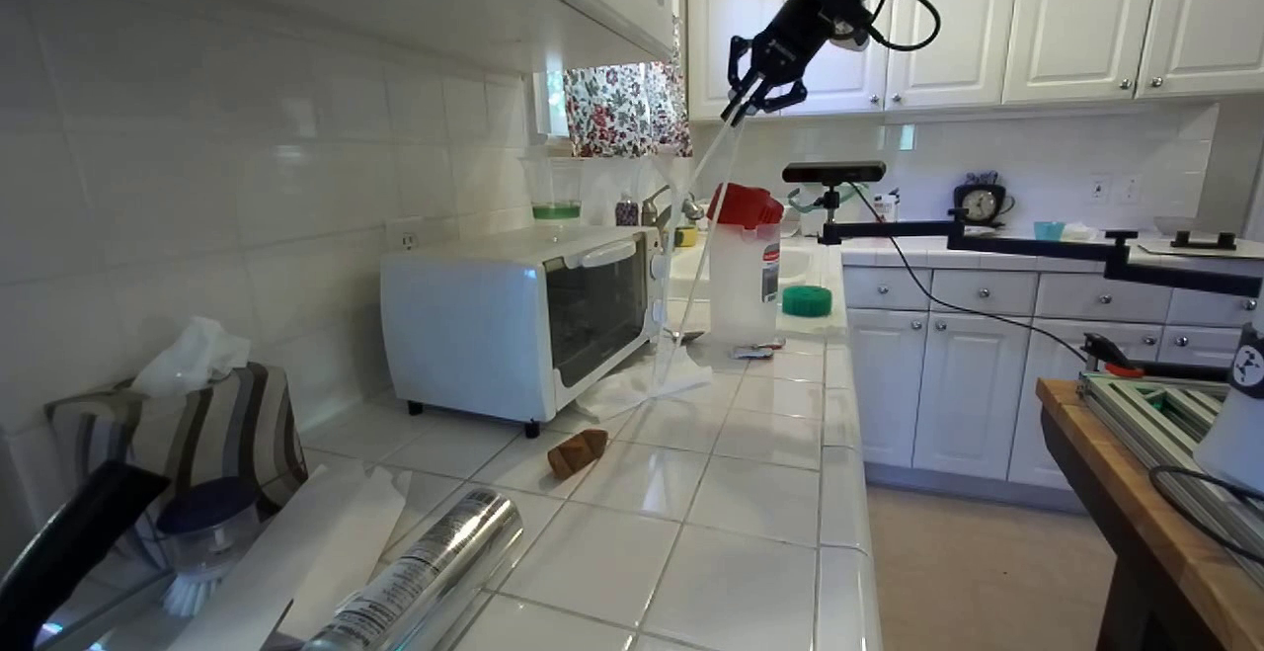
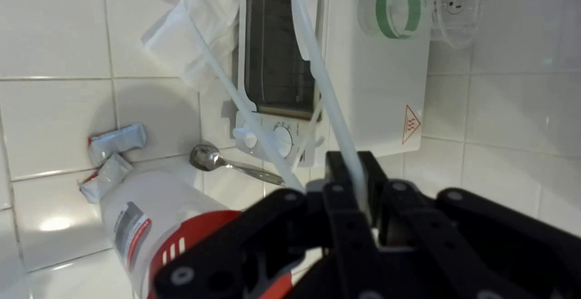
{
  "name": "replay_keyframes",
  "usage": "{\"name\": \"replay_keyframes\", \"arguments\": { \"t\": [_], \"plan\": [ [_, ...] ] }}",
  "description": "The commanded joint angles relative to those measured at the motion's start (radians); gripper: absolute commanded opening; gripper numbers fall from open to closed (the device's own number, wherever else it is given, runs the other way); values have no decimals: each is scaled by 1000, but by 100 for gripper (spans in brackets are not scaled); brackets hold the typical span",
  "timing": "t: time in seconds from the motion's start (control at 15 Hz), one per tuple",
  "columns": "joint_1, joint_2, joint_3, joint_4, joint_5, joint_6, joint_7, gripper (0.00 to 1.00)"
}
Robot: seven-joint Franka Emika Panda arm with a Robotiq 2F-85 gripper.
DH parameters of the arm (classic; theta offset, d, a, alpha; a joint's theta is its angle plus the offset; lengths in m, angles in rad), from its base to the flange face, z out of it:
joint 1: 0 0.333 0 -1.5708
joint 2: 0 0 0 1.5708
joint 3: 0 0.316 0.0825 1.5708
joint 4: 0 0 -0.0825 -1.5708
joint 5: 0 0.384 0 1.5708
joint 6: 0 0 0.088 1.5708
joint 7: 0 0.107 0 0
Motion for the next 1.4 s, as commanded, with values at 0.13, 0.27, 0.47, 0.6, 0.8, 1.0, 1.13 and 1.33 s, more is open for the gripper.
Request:
{"name": "replay_keyframes", "arguments": {
  "t": [0.13,0.27,0.47,0.6,0.8,1.0,1.13,1.33],
  "plan": [
    [-13,-32,-16,22,18,6,-45,3],
    [-13,-34,-17,29,19,8,-46,3],
    [-11,-29,-13,38,14,2,-38,3],
    [-7,-29,-10,41,18,-2,-35,3],
    [16,-17,13,46,21,-30,-27,3],
    [40,-13,38,60,13,-82,-14,3],
    [43,-8,43,80,6,-120,0,3],
    [33,-16,35,107,8,-160,3,3]
  ]
}}
